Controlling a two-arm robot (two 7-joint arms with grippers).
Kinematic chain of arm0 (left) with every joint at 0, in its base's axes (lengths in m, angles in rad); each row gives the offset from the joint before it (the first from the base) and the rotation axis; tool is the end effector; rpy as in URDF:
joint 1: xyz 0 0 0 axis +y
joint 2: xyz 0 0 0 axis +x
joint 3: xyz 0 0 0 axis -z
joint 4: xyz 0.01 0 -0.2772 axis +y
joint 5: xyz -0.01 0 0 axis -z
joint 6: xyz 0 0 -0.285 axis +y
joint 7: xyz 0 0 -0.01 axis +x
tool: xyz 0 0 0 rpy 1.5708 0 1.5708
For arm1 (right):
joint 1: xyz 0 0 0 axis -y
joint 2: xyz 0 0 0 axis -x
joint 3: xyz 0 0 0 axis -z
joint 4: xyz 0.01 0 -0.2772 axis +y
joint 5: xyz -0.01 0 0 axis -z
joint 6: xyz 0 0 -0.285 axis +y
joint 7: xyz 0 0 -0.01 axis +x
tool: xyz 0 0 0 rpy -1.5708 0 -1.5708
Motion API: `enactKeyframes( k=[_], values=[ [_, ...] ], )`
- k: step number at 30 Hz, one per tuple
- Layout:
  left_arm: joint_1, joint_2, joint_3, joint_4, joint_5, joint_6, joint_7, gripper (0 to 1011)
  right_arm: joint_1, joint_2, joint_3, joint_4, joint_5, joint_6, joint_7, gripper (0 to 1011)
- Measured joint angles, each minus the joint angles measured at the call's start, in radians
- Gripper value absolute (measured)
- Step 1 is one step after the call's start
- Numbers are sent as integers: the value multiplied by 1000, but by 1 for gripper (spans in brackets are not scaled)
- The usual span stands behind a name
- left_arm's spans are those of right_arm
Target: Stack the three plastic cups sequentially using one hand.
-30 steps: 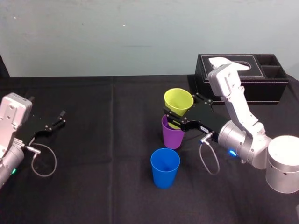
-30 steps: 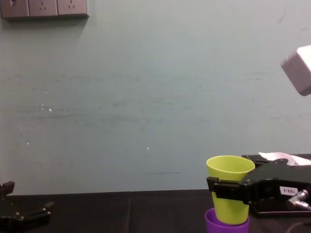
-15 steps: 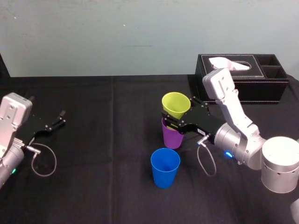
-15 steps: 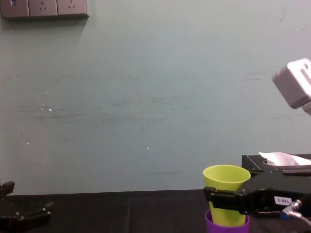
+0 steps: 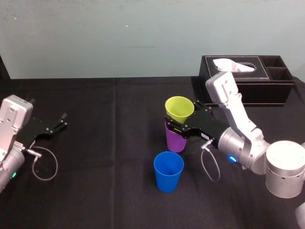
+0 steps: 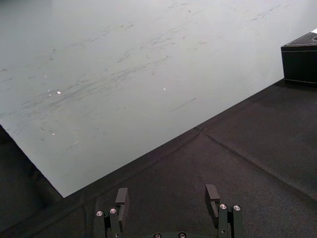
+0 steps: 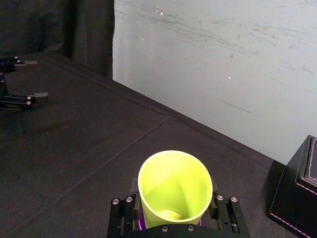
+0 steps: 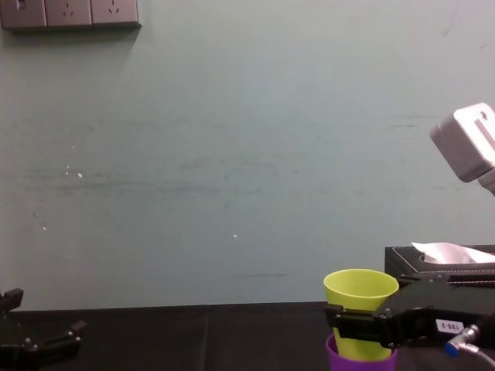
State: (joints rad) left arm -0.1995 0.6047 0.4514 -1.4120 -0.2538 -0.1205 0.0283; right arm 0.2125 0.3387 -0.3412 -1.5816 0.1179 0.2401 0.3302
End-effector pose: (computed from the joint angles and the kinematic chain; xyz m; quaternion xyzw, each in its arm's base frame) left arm 0.3335 0.0817 -0.2874 0.1415 -0.1325 0.5799 0.7913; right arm 0.3448 0.0013 -0.2367 -0.1430 -0.0447 -0.4567 0.8769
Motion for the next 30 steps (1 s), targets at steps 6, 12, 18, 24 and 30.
enactKeyframes(
  k=[6,12,18,24,30],
  values=[
    [0,0,0,0,0,0,0,1010,0,0,0,-1,0,0,0,875],
    [0,0,0,0,0,0,0,1010,-1,1,0,-1,0,1,0,1000],
    [0,0,0,0,0,0,0,1010,-1,1,0,-2,0,1,0,1000],
    [0,0,0,0,0,0,0,1010,-1,1,0,-2,0,1,0,1000],
    [0,0,0,0,0,0,0,1010,-30,19,17,-44,14,-22,10,1000]
  ],
)
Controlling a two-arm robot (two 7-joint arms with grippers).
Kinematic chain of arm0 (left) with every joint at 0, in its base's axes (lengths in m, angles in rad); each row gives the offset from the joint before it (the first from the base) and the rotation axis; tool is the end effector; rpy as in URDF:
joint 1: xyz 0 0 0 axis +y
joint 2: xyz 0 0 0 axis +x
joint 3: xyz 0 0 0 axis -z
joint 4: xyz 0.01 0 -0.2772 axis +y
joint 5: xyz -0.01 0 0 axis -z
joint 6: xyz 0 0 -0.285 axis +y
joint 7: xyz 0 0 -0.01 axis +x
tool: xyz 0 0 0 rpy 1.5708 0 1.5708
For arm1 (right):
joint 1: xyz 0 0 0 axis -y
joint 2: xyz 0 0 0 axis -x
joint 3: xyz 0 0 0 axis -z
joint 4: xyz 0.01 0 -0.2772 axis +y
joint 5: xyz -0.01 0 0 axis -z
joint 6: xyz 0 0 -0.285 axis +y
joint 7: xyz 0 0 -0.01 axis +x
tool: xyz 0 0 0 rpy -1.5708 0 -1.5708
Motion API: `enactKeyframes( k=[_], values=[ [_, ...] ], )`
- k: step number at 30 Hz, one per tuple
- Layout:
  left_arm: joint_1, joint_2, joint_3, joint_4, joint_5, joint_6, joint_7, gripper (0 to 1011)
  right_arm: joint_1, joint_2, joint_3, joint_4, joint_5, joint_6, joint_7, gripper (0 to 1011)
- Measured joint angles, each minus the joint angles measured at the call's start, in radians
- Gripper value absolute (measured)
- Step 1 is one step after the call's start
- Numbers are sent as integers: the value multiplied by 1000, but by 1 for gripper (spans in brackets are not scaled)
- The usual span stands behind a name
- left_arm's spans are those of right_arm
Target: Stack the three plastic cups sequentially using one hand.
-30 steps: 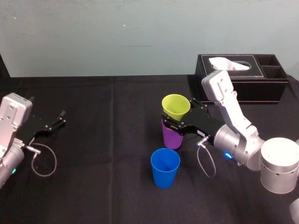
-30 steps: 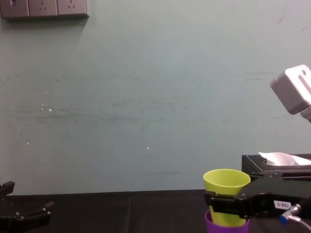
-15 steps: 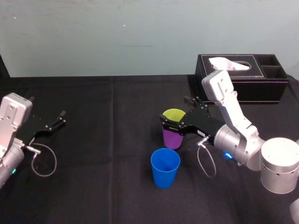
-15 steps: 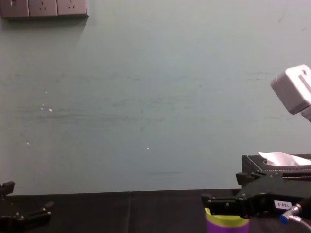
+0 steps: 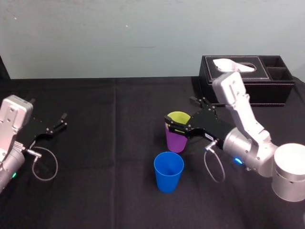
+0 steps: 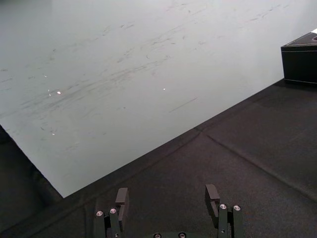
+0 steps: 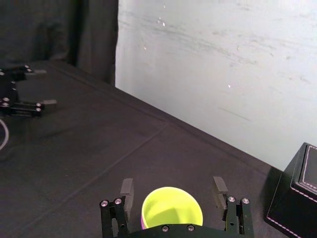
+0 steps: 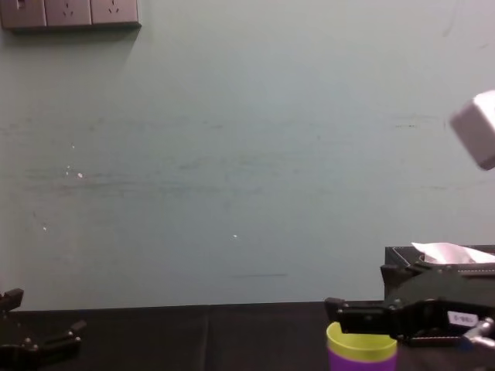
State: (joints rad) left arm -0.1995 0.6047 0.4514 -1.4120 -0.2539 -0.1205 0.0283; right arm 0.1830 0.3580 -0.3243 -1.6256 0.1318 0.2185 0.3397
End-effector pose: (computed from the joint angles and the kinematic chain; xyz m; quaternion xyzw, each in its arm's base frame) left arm 0.3335 0.0817 -0.2874 0.1415 -0.1325 0.5799 0.7913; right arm 0.3369 -0.0045 -0.2326 -0.1296 -0.0545 -0.4530 0.8804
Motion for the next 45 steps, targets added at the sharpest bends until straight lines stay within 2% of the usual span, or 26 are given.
enactKeyframes(
  k=[8,10,11,14,21,27,32,45],
  values=[
    [0,0,0,0,0,0,0,1010,-77,52,49,-79,59,-29,30,1000],
    [0,0,0,0,0,0,0,1010,-121,77,77,-111,98,-39,44,1000],
    [0,0,0,0,0,0,0,1010,-121,77,77,-111,98,-39,44,1000],
    [0,0,0,0,0,0,0,1010,-182,113,106,-148,144,-63,64,1000],
    [0,0,0,0,0,0,0,1010,-271,176,132,-183,198,-123,108,1000],
    [0,0,0,0,0,0,0,1010,-319,214,127,-184,209,-170,128,1000],
    [0,0,0,0,0,0,0,1010,-338,233,103,-163,200,-200,131,1000],
    [0,0,0,0,0,0,0,1010,-325,223,43,-115,146,-222,111,1000]
  ],
)
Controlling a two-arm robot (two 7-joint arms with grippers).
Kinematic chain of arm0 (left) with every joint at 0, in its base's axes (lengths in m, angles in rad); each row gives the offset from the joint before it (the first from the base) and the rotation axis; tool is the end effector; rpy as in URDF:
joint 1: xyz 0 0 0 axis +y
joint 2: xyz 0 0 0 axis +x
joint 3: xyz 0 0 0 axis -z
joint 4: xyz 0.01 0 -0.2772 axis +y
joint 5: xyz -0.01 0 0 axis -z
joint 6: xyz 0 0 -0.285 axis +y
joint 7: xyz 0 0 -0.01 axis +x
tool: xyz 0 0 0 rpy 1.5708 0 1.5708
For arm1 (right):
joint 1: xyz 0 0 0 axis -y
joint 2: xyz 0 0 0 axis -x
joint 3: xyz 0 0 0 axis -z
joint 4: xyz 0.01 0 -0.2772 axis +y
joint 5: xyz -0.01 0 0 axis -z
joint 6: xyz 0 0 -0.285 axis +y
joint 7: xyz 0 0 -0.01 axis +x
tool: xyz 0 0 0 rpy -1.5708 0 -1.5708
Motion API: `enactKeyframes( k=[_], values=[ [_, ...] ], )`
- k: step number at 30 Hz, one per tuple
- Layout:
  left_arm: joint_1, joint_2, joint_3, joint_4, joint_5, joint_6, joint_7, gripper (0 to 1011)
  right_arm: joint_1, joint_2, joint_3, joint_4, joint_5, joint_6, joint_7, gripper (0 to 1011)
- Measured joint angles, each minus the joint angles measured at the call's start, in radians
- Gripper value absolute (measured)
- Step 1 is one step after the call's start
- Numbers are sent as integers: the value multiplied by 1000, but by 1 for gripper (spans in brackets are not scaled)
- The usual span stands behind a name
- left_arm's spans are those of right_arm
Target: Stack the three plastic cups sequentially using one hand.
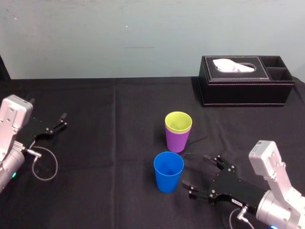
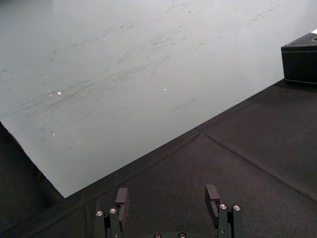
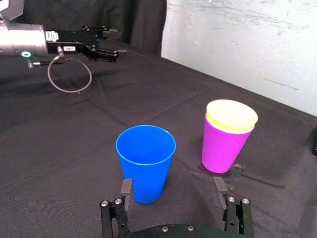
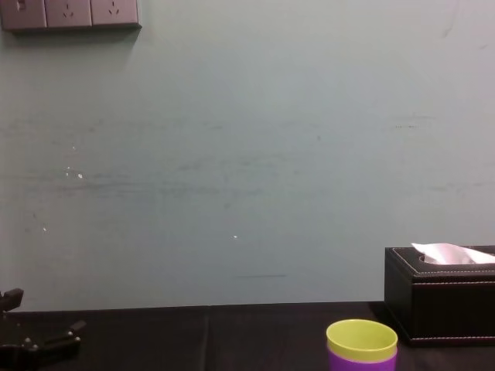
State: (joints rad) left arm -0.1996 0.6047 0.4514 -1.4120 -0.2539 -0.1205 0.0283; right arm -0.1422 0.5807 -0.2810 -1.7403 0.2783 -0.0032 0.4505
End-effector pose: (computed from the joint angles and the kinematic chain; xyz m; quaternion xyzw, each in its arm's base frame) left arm 0.3335 0.0817 -0.2874 0.1415 -0.1325 0.5799 0.7913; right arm 0.2530 -0.0600 -0.2831 -0.1322 -0.0241 -0.3735 0.9179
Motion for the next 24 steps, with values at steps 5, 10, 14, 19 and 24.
enactKeyframes(
  k=[5,10,14,19,24],
  values=[
    [0,0,0,0,0,0,0,1010,10,-6,-14,10,-20,-2,-5,1000],
    [0,0,0,0,0,0,0,1010,23,-13,-29,18,-34,-2,-4,1000],
    [0,0,0,0,0,0,0,1010,32,-21,-39,25,-43,-1,-4,1000],
    [0,0,0,0,0,0,0,1010,42,-29,-47,30,-50,4,-5,1000],
    [0,0,0,0,0,0,0,1010,52,-37,-56,37,-54,7,-5,1000]
  ],
)
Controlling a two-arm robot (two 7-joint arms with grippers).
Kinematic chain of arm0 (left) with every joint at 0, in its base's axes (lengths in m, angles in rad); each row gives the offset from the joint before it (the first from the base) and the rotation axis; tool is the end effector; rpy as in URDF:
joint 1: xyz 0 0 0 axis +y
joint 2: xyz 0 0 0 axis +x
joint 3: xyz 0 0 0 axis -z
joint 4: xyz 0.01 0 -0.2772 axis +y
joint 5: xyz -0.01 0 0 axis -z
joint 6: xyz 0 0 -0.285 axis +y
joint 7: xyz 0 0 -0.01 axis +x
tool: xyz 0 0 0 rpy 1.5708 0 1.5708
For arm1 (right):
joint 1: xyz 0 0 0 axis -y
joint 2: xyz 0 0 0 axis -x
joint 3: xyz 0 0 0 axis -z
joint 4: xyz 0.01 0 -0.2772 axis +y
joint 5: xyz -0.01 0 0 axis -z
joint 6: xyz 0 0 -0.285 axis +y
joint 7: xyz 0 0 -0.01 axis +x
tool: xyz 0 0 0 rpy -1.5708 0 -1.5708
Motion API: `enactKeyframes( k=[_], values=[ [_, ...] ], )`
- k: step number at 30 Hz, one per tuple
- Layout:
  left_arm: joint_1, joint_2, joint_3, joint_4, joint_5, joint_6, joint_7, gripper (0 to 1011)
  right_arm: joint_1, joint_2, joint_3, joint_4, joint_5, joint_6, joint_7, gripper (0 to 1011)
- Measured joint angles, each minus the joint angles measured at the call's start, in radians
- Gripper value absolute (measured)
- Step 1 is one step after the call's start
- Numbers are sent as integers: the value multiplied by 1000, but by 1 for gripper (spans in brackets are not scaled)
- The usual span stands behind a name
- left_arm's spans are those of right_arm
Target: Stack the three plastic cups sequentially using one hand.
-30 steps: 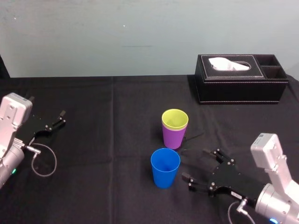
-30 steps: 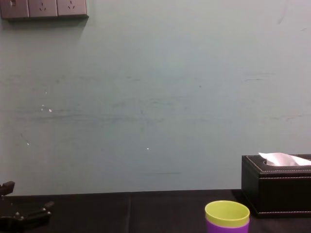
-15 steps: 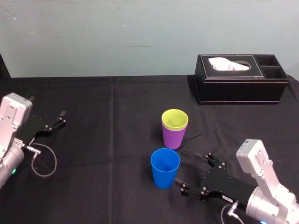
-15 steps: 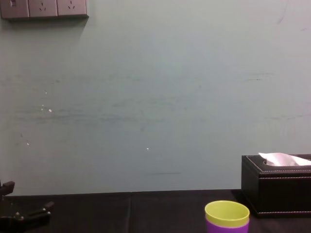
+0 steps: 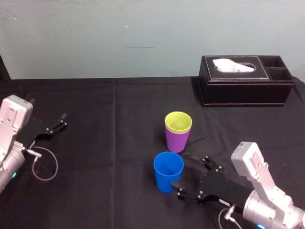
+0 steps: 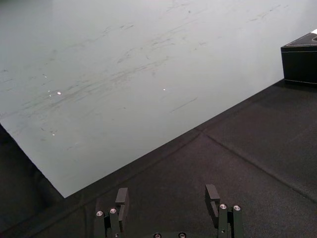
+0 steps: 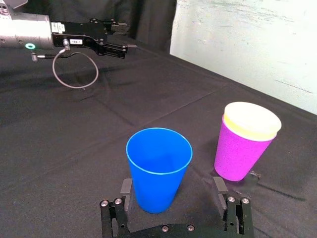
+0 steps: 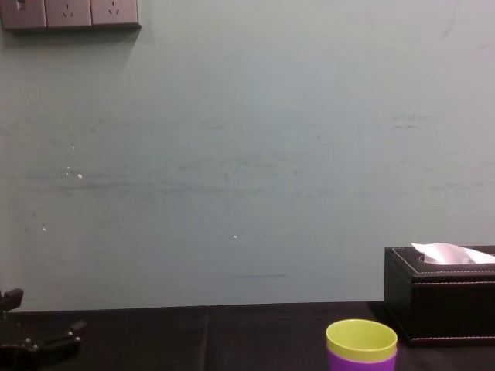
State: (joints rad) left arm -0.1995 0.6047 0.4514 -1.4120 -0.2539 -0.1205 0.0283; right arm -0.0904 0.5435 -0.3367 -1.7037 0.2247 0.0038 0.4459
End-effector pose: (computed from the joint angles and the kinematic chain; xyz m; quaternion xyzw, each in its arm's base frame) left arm 0.3335 0.0817 -0.2874 0.1415 -0.1325 0.5799 0.7913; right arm 0.2616 -0.0424 -0.2890 -0.1416 -0.0328 -0.3612 0.9211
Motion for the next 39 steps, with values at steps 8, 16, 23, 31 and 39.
enactKeyframes(
  k=[8,16,23,31,39],
  values=[
    [0,0,0,0,0,0,0,1010,20,-11,-16,8,-2,11,4,1000],
    [0,0,0,0,0,0,0,1010,44,-28,-30,27,3,26,9,1000],
    [0,0,0,0,0,0,0,1010,70,-43,-50,49,8,41,14,1000],
    [0,0,0,0,0,0,0,1010,103,-70,-78,77,-1,48,11,1000],
    [0,0,0,0,0,0,0,1010,117,-81,-90,86,-9,55,5,1000]
  ],
)
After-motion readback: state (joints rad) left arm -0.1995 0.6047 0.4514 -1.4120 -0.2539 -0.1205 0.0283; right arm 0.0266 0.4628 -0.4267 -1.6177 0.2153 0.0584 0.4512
